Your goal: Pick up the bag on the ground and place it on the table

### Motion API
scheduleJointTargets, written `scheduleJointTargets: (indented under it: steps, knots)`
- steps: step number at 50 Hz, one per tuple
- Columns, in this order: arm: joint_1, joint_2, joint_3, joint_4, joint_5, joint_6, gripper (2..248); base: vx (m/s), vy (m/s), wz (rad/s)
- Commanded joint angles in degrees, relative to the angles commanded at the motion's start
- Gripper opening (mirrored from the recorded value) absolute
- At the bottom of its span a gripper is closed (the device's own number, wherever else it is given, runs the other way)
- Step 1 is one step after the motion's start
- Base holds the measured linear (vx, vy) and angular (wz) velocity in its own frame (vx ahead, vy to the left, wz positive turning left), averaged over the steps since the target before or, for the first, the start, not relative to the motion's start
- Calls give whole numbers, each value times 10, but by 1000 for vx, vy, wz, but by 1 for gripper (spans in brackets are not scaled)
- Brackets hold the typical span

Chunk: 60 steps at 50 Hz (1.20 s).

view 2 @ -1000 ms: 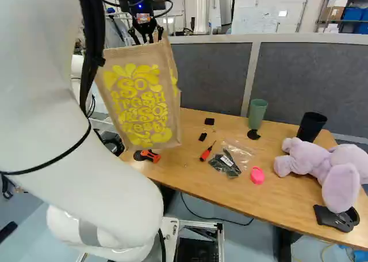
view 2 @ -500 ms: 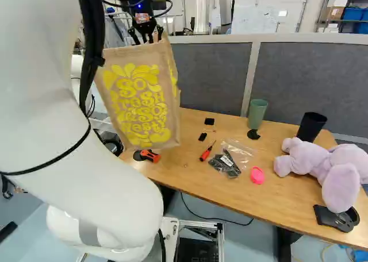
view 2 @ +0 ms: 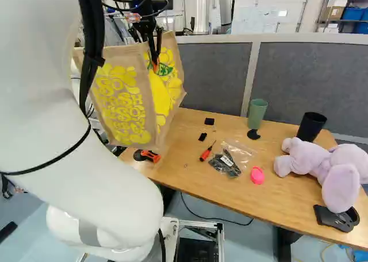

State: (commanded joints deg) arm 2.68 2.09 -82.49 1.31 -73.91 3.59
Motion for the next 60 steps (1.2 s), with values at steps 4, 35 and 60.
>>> scheduleJointTargets:
  steps: [4, 35, 60]
  knots:
    - [0, 0, 0, 0, 0, 4, 25, 0, 0, 0]
    - [0, 0, 0, 0, 0, 6, 25, 0, 0, 0]
    - [0, -15, 6, 0, 0, 6, 25, 0, 0, 0]
